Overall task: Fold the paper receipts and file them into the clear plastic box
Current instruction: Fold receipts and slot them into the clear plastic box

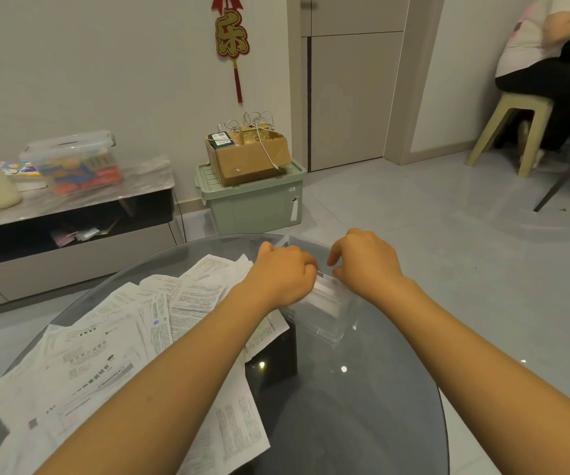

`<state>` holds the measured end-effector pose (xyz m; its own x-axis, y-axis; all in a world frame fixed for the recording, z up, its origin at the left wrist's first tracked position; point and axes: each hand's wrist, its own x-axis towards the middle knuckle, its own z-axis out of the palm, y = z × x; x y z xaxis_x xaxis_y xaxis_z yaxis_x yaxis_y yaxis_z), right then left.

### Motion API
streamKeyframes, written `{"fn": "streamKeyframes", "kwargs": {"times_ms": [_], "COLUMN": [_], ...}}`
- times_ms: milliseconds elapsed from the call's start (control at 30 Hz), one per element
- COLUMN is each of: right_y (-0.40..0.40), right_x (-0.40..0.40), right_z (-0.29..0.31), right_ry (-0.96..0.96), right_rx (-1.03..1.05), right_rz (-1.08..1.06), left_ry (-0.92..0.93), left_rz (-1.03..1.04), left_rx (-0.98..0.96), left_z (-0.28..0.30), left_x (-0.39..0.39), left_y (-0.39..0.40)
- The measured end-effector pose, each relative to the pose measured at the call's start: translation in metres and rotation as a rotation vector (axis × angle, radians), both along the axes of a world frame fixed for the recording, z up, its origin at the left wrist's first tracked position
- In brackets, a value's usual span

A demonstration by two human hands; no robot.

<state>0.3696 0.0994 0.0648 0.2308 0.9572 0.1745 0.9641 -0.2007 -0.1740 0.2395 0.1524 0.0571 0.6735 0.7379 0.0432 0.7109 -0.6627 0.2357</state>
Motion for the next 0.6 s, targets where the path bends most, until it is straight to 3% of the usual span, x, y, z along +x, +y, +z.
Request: {"fn": "streamKeyframes", "kwargs": {"times_ms": [267, 600], "right_y": [-0.048, -0.108], "right_x": [-0.036, -0.105], "right_z": [0.011, -0.017], "right_ry": [0.175, 0.304], "right_rx": [0.122, 0.054], "right_rz": [0.054, 0.236], "left_ry": [-0.11, -0.156], "left_rz": [0.102, 0.281], "left_rx": [0.052, -0.02], "left_z": [0.024, 0.002], "left_x": [-0.043, -0.119], "left_y": [-0.058, -0.152]}}
